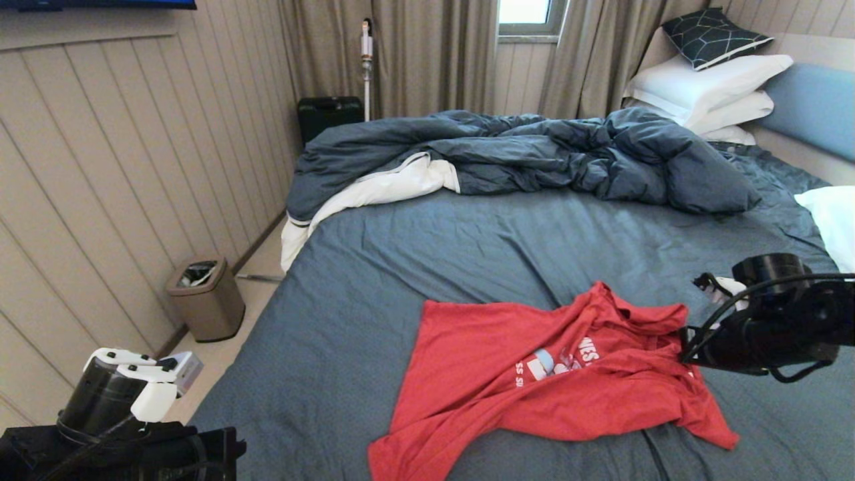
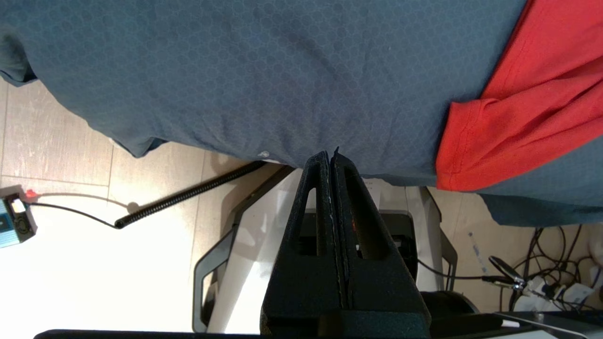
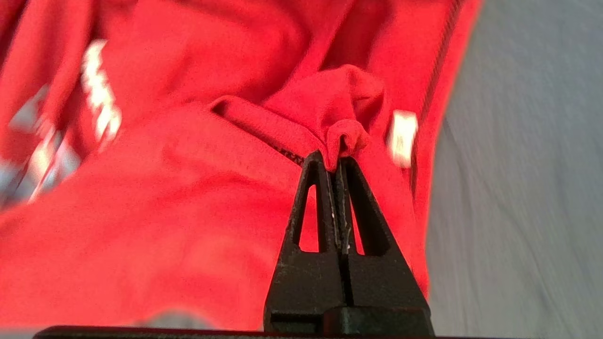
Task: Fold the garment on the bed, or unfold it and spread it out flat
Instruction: Unford the red T-shirt
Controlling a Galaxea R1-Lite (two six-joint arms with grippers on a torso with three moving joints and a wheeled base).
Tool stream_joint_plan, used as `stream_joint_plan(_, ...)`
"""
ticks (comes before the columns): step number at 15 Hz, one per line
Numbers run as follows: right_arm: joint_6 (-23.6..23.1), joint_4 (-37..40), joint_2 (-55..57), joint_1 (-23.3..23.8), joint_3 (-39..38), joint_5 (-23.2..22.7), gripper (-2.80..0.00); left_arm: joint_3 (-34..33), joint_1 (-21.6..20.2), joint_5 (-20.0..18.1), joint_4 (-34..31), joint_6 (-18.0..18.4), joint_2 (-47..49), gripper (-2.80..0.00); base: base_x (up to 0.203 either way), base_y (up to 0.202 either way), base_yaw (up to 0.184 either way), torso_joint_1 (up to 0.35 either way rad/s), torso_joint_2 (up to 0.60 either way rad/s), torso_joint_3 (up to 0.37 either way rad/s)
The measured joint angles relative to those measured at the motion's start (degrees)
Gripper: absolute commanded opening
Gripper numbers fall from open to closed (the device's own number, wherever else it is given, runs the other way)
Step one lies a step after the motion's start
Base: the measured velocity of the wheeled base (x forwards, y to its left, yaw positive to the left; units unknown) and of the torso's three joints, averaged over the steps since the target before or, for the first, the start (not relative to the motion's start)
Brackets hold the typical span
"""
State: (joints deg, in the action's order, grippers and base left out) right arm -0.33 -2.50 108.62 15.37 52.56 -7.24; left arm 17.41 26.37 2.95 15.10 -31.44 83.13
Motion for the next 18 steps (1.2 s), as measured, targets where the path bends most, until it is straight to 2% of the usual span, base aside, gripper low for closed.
stream_joint_plan(4, -3.3, 0.4, -11.8, 2.0, -11.1, 0.0, -2.80, -0.1, 0.0, 0.0, 0.0, 0.0, -0.5, -2.80, 0.000, 0.000, 0.000, 0.000, 0.00, 0.000)
stream_joint_plan(9, -11.9, 1.5, -29.0, 12.1, -29.1, -0.1, -2.80, -0.2, 0.0, 0.1, 0.0, 0.1, -1.5, -2.80, 0.000, 0.000, 0.000, 0.000, 0.00, 0.000)
stream_joint_plan(13, -14.0, 1.4, -38.7, 16.3, -42.1, -0.2, -2.80, -0.6, 0.0, 0.0, -0.1, 0.1, -2.4, -2.80, 0.000, 0.000, 0.000, 0.000, 0.00, 0.000)
stream_joint_plan(17, -13.9, 0.1, -40.7, 16.8, -44.9, -0.1, -2.80, -0.6, 0.0, 0.0, 0.0, 0.1, -2.9, -2.80, 0.000, 0.000, 0.000, 0.000, 0.00, 0.000)
stream_joint_plan(18, -13.9, -0.9, -40.3, 16.8, -45.0, -0.1, 0.00, -0.5, 0.0, 0.0, 0.0, 0.1, -2.9, -2.80, 0.000, 0.000, 0.000, 0.000, 0.00, 0.000)
